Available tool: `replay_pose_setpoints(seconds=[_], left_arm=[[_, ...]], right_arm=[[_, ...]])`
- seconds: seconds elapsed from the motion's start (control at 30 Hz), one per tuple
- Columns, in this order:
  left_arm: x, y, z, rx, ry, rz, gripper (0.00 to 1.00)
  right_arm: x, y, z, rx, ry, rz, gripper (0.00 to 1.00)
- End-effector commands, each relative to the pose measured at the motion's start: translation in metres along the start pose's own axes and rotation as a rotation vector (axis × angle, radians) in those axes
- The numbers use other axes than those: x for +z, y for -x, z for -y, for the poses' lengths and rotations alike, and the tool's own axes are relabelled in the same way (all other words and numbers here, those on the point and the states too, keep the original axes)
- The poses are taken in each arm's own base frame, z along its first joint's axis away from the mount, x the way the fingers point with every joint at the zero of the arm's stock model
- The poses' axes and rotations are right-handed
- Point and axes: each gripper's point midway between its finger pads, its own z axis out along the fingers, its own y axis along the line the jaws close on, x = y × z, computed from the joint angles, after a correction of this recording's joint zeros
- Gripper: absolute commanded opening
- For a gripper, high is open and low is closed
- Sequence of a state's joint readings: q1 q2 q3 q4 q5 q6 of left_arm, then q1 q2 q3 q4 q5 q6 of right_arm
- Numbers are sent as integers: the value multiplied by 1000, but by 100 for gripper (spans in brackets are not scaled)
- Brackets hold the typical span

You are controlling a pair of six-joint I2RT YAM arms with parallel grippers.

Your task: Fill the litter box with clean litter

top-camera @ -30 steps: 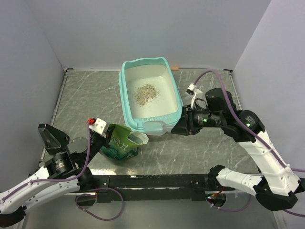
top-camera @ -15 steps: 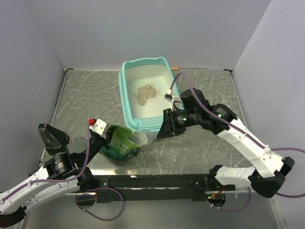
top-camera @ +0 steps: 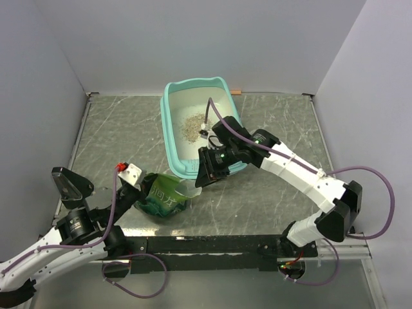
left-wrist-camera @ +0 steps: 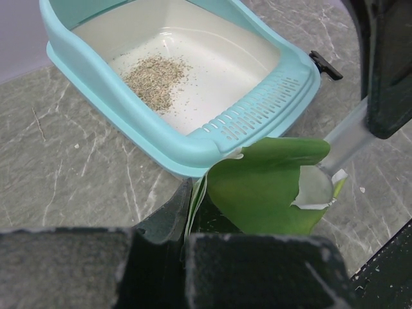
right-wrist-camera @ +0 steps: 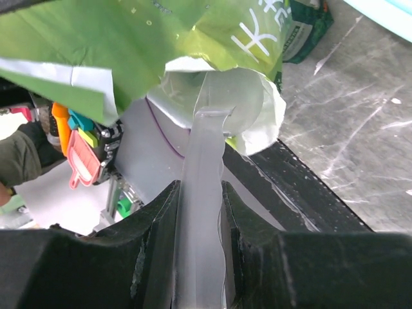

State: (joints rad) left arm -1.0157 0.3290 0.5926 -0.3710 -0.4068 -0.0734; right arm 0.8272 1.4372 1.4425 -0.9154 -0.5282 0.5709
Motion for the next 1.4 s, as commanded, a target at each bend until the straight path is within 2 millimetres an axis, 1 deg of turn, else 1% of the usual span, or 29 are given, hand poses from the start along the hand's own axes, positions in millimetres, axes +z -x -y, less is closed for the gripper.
replay_pose_setpoints(seconds=[0.0,0.1,0.17,0.2,0.27,0.3,0.37,0.4,0.47,0.5,0.57,0.6,0.63,0.67,0.7,0.73,0.77,0.8,0.83,0.87,0.9,0.93,0.97,1.0,1.37], left_arm=[[-1,35,12,-78,-62,126,1],[0,33,14,-75,-66,116,1],[0,34,14,-75,-71,119,1],[0,33,14,-74,-70,116,1],[1,32,15,-72,-70,111,1],[2,31,15,-73,-69,110,1],[3,29,15,-68,-66,99,1],[4,29,15,-67,-66,96,1],[6,26,15,-63,-62,86,1],[6,27,15,-64,-61,88,1],[6,25,14,-61,-56,86,1],[6,26,13,-61,-53,88,1],[6,25,15,-61,-59,88,1],[6,25,14,-61,-56,88,1],[6,24,13,-61,-53,87,1],[6,25,13,-60,-53,88,1],[6,24,14,-58,-58,86,1],[7,24,14,-57,-56,85,1],[7,24,14,-58,-55,87,1],[7,23,14,-54,-54,82,1],[7,23,13,-54,-50,81,1],[8,21,13,-50,-48,76,1],[8,21,13,-49,-45,76,1],[9,19,12,-46,-41,67,1],[12,15,7,-33,-6,52,1]], right_arm=[[11,11,-9,31,0,1,0],[36,12,-1,63,-11,-46,0],[48,11,4,84,-10,-71,0],[60,12,8,101,-2,-89,0],[72,11,10,120,13,-111,0],[84,11,13,126,27,-126,0],[94,13,13,134,56,-132,0],[104,15,16,130,72,-124,0],[112,13,14,153,116,-139,0],[120,15,14,141,158,-118,0],[126,14,9,170,226,-118,0],[131,6,14,186,243,-128,0],[133,11,7,155,300,-100,0],[133,10,5,176,323,-96,0],[135,1,10,190,335,-101,0],[133,9,2,160,389,-58,0],[131,5,0,179,410,-66,0],[129,0,2,180,420,-58,0],[127,0,2,180,430,-43,0],[123,4,-4,172,467,-15,0],[120,-3,-2,178,481,-15,0],[118,-5,-3,196,493,-13,0],[110,-2,-10,170,528,16,0],[111,-9,-5,182,525,11,0],[69,-33,-8,177,606,112,0]])
